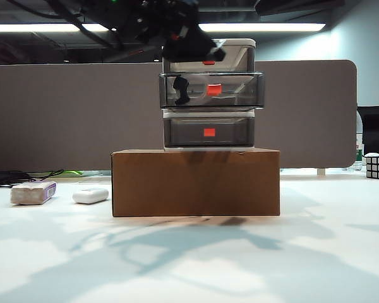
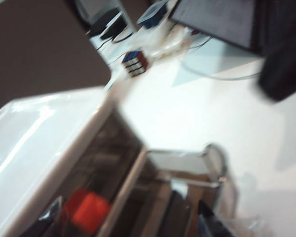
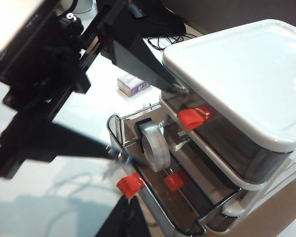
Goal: Open the second layer of the drawer on the table, pick up the transparent tape on the table and put it in, and finally close the drawer.
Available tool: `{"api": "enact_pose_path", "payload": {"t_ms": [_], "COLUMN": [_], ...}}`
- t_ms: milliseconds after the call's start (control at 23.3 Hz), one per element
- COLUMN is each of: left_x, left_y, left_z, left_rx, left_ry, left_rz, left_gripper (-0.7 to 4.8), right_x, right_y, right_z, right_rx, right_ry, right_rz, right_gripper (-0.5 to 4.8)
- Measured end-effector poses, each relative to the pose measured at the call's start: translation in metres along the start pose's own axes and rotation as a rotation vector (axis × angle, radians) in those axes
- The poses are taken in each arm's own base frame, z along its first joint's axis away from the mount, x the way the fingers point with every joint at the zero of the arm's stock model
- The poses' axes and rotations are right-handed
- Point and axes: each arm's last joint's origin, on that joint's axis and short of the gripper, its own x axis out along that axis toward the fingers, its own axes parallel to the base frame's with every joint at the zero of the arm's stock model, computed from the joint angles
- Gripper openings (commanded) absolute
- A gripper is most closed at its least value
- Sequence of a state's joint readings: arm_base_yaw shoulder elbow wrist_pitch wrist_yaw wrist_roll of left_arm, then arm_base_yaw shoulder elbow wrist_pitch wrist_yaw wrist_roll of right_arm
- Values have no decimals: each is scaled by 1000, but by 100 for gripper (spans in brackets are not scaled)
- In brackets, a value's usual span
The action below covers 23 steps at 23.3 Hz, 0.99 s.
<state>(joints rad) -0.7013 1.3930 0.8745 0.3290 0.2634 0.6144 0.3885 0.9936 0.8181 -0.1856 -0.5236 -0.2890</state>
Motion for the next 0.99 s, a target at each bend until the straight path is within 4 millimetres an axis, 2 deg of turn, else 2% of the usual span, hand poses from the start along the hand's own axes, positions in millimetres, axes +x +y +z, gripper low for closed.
{"api": "enact_pose_path", "payload": {"t_ms": [172,300,386,515,643,987], "left_x": [0,-17,-33,-41,-42,-40], "left_y": [-12,-17,-17,-11,-6,-6], "left_z": [9,22,27,23,16,12], "left_rx": [22,-17,-64,-114,-155,-192], "left_ry": [-11,13,60,100,121,134], "left_rz": [-43,-93,-98,-92,-81,-107], "left_gripper": [330,262,254,254,254,254], "right_x": [0,-1,-3,-4,-4,-5], "right_y": [0,1,2,2,2,2], "right_z": [0,-1,0,1,1,1], "right_rx": [0,5,-3,-9,-9,-10], "right_ry": [1,9,2,-3,-2,-4], "right_rz": [0,3,1,-1,-1,-1], "right_gripper": [-5,-5,-5,-5,-5,-5]}}
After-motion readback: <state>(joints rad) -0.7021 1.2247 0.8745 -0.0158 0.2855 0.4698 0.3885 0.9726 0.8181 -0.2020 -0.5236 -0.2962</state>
